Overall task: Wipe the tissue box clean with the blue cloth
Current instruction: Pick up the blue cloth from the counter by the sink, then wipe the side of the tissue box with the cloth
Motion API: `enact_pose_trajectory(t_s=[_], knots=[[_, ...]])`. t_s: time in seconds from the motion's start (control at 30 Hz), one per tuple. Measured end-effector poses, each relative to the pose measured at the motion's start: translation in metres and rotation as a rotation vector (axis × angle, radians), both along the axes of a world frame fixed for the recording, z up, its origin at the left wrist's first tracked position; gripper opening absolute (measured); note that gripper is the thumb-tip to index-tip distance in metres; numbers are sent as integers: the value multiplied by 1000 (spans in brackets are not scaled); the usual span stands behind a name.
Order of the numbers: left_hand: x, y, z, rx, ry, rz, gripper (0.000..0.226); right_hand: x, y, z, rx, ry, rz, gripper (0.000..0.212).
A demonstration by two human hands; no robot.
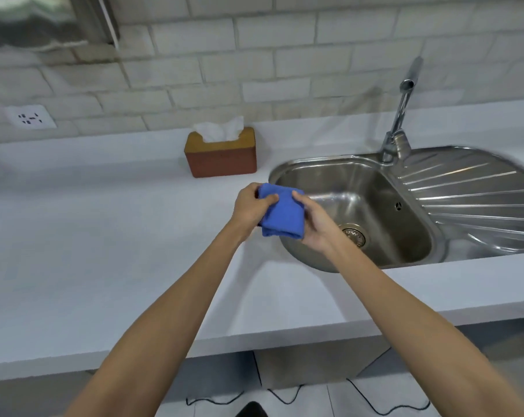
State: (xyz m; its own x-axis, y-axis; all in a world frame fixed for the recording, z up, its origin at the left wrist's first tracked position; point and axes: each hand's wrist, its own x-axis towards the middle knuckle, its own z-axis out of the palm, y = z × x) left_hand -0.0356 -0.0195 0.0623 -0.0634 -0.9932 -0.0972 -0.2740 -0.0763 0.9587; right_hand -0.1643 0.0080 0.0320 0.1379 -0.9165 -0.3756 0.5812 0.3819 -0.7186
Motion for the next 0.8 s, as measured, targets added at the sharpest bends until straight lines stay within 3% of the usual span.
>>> enact_pose_trajectory(t_s=[0.07, 0.17, 0.23, 0.3, 0.4, 0.57, 0.7, 0.8], knots=[[16, -9, -11, -1, 31, 86, 36, 9, -21, 2, 5, 46, 4, 48], [42, -19, -21, 335, 359, -32, 34, 27, -51, 4, -5, 90, 85, 43], [60, -30, -28, 463, 549, -78, 26, 41, -71, 4, -13, 218, 201, 41], [76, -45, -33, 502, 609, -67, 24, 52, -90, 6, -38, 427, 316, 45], [102, -72, -35, 486, 514, 25, 21, 57, -123, 12, -54, 674, 292, 44], [160, -144, -42, 346, 341, 364, 40, 40, -190, 6, -67, 807, -42, 48], [185, -199, -44, 287, 331, 525, 12, 41, -231, -2, -105, 923, -66, 58], [190, -238, -48, 249, 296, 544, 13, 48, -257, -7, -112, 965, -33, 63]])
